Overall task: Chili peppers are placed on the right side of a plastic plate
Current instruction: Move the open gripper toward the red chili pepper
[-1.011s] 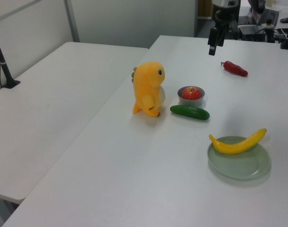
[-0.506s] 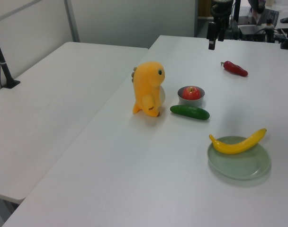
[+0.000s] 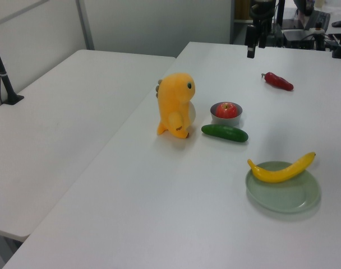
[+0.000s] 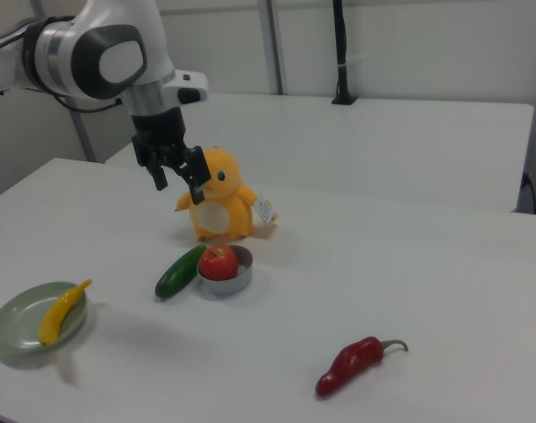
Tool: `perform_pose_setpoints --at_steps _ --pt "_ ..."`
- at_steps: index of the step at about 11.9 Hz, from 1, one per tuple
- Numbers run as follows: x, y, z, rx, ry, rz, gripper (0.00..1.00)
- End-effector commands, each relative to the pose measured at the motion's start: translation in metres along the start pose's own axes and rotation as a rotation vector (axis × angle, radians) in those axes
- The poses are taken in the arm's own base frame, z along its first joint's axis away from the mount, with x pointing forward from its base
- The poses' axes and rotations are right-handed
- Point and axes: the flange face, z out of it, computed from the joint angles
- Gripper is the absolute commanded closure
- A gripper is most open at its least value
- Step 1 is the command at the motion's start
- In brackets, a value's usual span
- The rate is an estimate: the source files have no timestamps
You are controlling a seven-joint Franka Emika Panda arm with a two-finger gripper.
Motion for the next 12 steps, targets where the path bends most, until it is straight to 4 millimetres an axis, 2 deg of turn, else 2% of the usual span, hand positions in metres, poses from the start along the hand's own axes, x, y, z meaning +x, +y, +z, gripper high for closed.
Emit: perform_pose_setpoints --at_steps 1,2,4,6,9,11,12 --pt "0.007 0.018 0.009 -0.072 -0.04 0.019 0.0" --pt "0.01 0.031 0.006 -0.072 -0.029 0.043 0.0" --pt "0.014 0.081 0.004 -0.072 -0.02 0.123 0.0" --pt "0.025 0.125 0.026 -0.086 -0.014 0.191 0.0" --pt "0.03 0.209 0.053 -0.093 0.01 0.316 0.0" --pt "0.028 0.246 0.073 -0.098 0.004 0.363 0.0" --pt "0.026 0.261 0.076 -0.102 0.026 0.384 0.0"
